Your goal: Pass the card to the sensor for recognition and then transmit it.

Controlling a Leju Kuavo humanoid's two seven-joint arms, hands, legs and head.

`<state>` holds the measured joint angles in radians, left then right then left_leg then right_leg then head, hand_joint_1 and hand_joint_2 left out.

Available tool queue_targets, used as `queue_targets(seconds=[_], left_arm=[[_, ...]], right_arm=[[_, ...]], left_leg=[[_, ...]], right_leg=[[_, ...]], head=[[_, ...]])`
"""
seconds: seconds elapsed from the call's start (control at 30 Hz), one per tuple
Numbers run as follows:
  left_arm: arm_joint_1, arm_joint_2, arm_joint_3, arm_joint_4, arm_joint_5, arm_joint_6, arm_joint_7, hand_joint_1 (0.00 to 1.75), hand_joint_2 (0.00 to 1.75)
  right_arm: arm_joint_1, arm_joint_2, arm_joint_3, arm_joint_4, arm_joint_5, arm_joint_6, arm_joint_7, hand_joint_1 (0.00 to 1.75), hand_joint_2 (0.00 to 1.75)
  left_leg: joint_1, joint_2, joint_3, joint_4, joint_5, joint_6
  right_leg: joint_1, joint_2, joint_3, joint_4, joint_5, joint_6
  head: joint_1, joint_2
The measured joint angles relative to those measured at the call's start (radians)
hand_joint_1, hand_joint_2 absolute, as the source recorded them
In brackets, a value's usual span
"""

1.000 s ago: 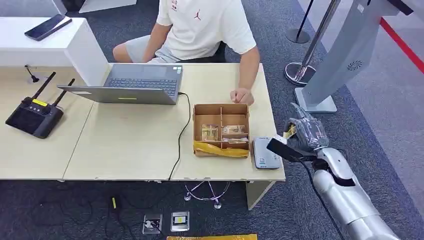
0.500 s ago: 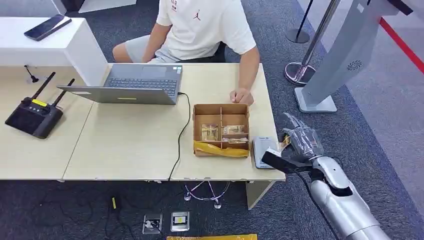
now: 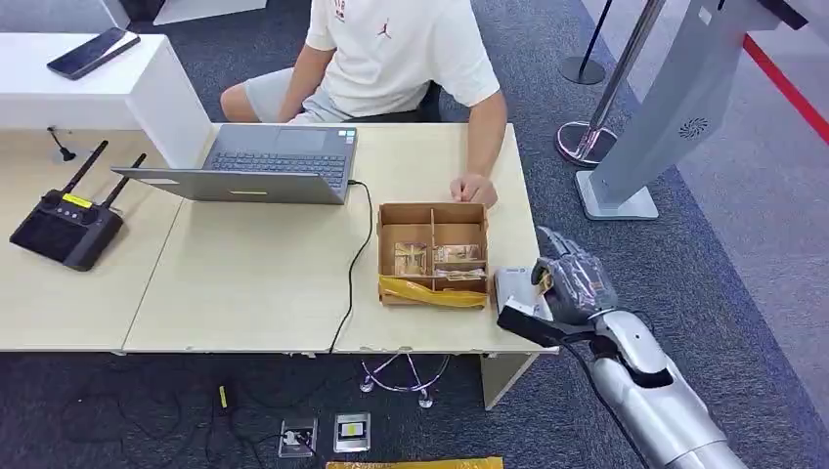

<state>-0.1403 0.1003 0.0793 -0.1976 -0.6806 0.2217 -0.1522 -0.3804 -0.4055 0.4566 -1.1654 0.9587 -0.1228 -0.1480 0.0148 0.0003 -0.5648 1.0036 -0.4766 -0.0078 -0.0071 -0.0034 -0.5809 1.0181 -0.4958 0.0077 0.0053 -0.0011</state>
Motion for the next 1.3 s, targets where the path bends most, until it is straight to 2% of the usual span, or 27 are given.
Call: queue_targets(seconds=[1.3], left_arm=[[0.0,0.0,-0.028,0.0,-0.007,0.001,0.0,0.0,0.0]], right_arm=[[0.025,0.044,0.055,0.06,-0.017,0.008,0.002,1.75,1.75]], left_leg=[[0.0,0.0,0.0,0.0,0.0,0.0]], right_leg=[[0.0,0.0,0.0,0.0,0.0,0.0]], head=[[0.0,0.0]])
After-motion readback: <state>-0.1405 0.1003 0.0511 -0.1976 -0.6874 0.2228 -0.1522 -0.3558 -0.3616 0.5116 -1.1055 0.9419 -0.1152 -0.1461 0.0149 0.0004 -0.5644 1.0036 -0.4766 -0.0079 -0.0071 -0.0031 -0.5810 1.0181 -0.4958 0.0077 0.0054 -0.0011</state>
